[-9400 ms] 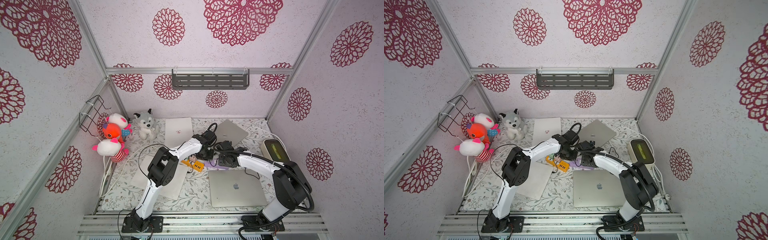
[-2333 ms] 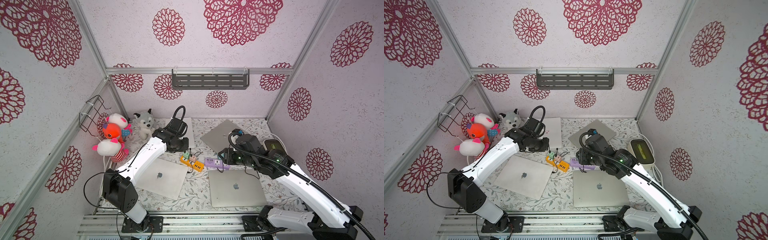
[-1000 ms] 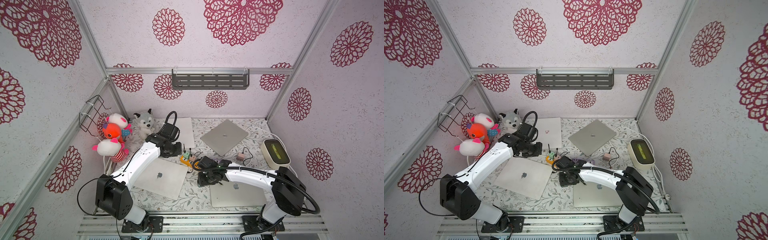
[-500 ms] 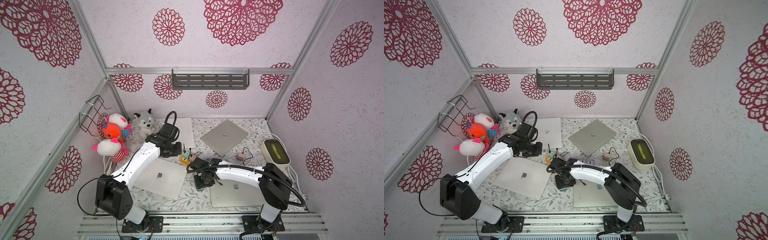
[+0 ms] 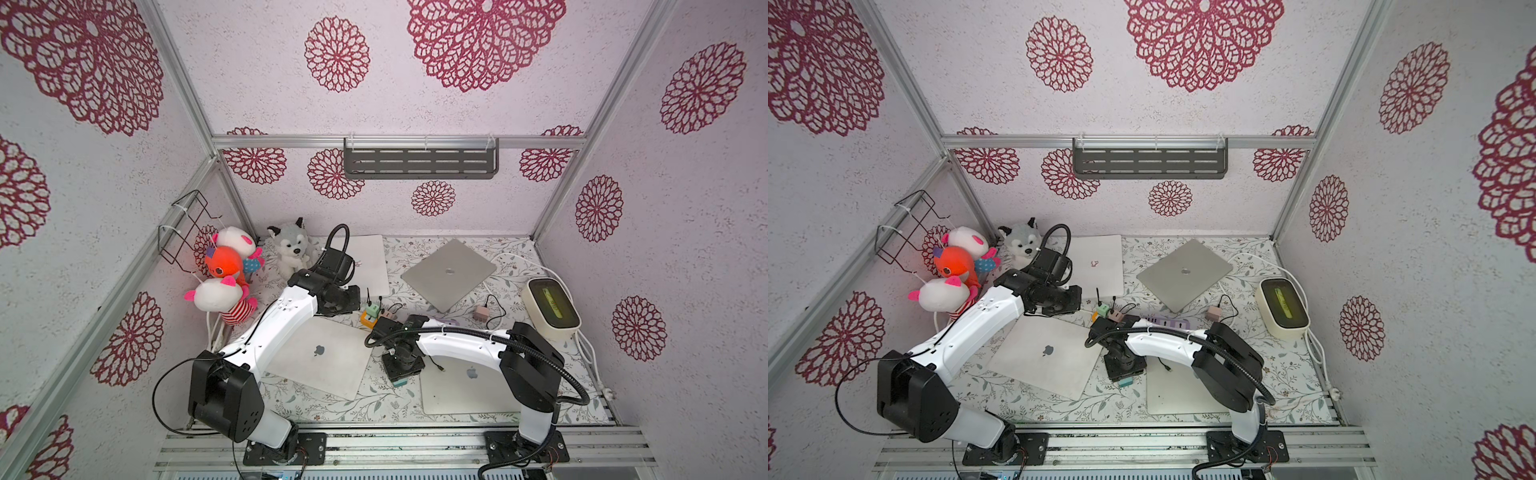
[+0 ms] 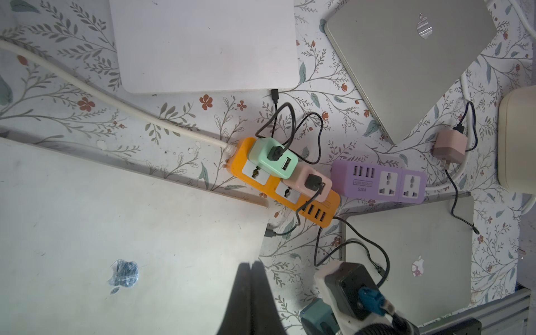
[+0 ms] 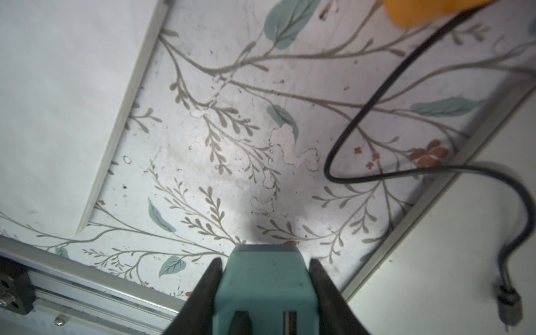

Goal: Unplug the laptop charger
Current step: Place the plug at the center of the board.

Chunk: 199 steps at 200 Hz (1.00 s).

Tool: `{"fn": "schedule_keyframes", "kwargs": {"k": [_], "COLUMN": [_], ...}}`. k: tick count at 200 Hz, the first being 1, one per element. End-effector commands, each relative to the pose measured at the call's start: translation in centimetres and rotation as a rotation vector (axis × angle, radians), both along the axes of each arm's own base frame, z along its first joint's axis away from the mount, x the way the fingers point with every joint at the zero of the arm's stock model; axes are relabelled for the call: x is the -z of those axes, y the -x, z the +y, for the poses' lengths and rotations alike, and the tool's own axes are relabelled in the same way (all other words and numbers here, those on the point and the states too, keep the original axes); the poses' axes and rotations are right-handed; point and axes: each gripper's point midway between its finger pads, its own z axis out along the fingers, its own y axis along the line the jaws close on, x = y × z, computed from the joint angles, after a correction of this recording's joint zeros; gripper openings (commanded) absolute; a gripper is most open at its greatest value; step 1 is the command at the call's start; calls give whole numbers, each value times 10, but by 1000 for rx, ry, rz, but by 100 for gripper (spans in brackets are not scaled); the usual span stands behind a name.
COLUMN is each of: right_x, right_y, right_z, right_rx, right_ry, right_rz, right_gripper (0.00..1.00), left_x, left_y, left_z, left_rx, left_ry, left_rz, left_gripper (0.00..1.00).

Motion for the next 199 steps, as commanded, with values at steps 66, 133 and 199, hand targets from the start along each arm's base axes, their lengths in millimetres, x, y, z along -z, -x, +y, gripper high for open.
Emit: {"fn": "schedule_keyframes", "kwargs": {"k": [66, 133, 199], "right_x": [11, 18, 21], "right_y": [-2, -7, -7], "right_z": [3, 10, 17], "right_rx": [-52, -68, -84], "right_ry": [72, 95, 103], "right_rz": [2, 6, 18], "right_gripper": [34, 35, 36], "left_x": [-7, -6, -5], "left_y": [-1, -2, 0], "left_z": [9, 11, 18], "left_rx": [-15, -19, -31], "left_ry": [24, 30, 38], "left_rz": [-34, -34, -37], "left_gripper": [0, 0, 0]}}
